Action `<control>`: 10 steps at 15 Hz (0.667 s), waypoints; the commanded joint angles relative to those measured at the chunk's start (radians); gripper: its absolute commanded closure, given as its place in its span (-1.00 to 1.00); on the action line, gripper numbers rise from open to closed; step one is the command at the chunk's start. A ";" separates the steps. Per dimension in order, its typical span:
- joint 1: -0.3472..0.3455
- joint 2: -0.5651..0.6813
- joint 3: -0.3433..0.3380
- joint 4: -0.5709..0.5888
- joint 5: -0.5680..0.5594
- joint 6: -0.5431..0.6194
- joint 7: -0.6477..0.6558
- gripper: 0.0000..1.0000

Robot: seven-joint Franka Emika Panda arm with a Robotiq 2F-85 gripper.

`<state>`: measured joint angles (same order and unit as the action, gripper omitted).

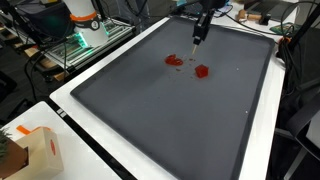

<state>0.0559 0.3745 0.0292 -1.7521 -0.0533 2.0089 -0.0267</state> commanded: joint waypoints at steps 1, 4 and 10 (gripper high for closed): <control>-0.016 -0.041 0.014 -0.066 0.035 0.038 -0.038 0.94; -0.002 -0.007 0.004 -0.013 0.003 0.009 -0.012 0.75; -0.002 -0.007 0.004 -0.010 0.003 0.008 -0.012 0.75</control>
<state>0.0568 0.3675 0.0305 -1.7648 -0.0493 2.0206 -0.0395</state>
